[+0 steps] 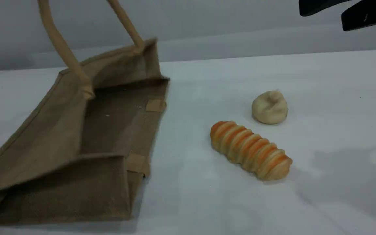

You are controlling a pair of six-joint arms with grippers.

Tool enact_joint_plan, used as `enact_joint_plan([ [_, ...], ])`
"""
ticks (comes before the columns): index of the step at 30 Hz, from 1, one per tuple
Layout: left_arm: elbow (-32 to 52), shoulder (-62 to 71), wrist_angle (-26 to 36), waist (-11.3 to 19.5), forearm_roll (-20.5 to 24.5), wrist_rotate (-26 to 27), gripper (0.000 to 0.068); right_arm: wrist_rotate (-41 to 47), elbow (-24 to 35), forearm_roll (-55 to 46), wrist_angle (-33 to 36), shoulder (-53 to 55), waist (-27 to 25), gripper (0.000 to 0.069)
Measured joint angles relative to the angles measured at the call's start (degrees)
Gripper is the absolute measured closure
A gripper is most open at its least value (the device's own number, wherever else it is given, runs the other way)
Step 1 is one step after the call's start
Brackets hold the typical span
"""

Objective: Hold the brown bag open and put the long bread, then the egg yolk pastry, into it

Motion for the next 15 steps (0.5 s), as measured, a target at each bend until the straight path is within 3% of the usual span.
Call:
enact_joint_plan([
  [4,-6.2,-0.7,5.3,0.0,-3.5,4.7,0.0596,-0.6,0.0,0.0,-0.5,3.8,0.0,0.0120],
  [11,-9.6,-3.0,5.3,0.0,-13.2,11.2,0.0596,-5.2,0.0,1.3,-0.8,11.1,0.0,0.0120],
  [15,-9.6,-3.0,5.2,0.0,-15.3,11.5,0.0596,-10.5,0.0,5.1,-1.2,14.1,0.0,0.0120],
])
